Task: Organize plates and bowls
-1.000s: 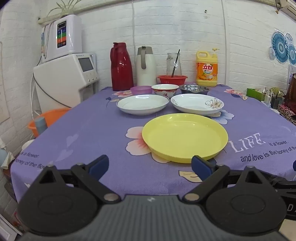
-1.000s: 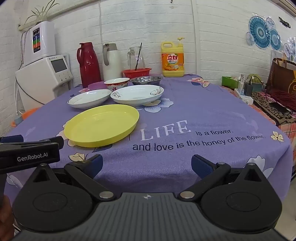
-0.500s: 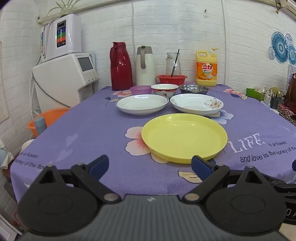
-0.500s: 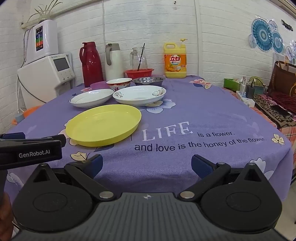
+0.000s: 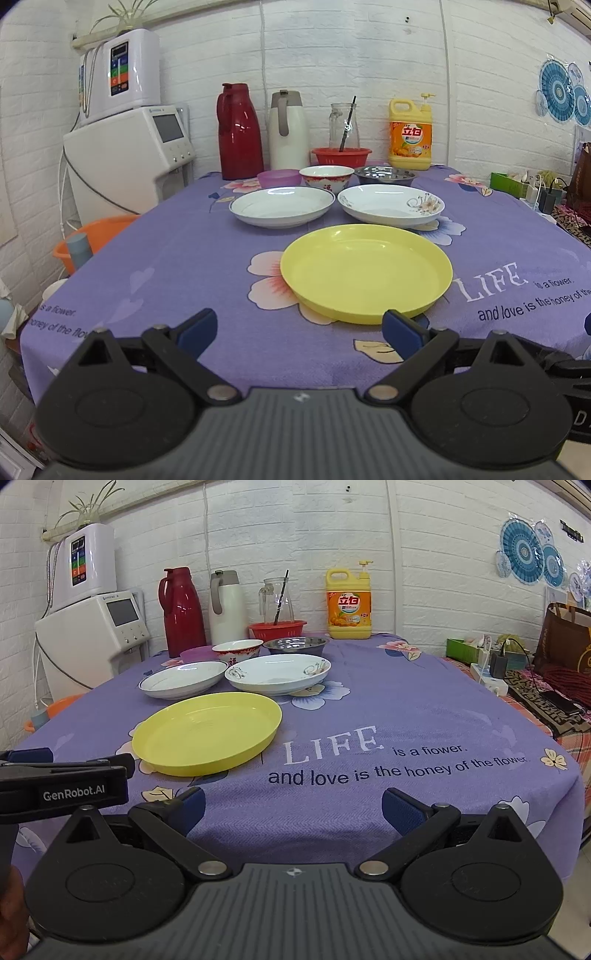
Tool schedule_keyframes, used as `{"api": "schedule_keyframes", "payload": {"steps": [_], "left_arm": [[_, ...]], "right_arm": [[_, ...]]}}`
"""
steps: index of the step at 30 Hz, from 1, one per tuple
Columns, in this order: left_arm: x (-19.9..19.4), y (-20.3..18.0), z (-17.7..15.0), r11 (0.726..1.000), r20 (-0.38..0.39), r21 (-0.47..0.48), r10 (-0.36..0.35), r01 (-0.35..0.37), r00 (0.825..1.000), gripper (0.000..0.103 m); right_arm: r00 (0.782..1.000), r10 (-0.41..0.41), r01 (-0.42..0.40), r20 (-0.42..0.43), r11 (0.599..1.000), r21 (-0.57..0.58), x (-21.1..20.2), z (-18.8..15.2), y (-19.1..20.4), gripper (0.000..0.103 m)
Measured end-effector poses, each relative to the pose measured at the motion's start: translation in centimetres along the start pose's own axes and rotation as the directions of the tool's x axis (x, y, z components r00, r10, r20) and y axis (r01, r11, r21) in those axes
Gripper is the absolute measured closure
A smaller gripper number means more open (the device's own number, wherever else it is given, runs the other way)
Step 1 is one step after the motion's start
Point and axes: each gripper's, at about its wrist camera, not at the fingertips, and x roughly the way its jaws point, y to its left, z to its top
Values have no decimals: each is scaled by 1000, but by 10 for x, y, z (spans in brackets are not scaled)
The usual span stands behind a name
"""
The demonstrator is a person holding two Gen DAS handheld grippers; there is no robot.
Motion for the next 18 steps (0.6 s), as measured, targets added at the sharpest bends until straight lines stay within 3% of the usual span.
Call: {"api": "schedule_keyframes", "payload": {"steps": [18], "left_arm": [[0, 0, -3, 1000, -1, 5, 0, 0, 1000, 8]], "right_arm": [[1000, 13, -14, -3, 1000, -2, 1, -3, 3, 0]]}}
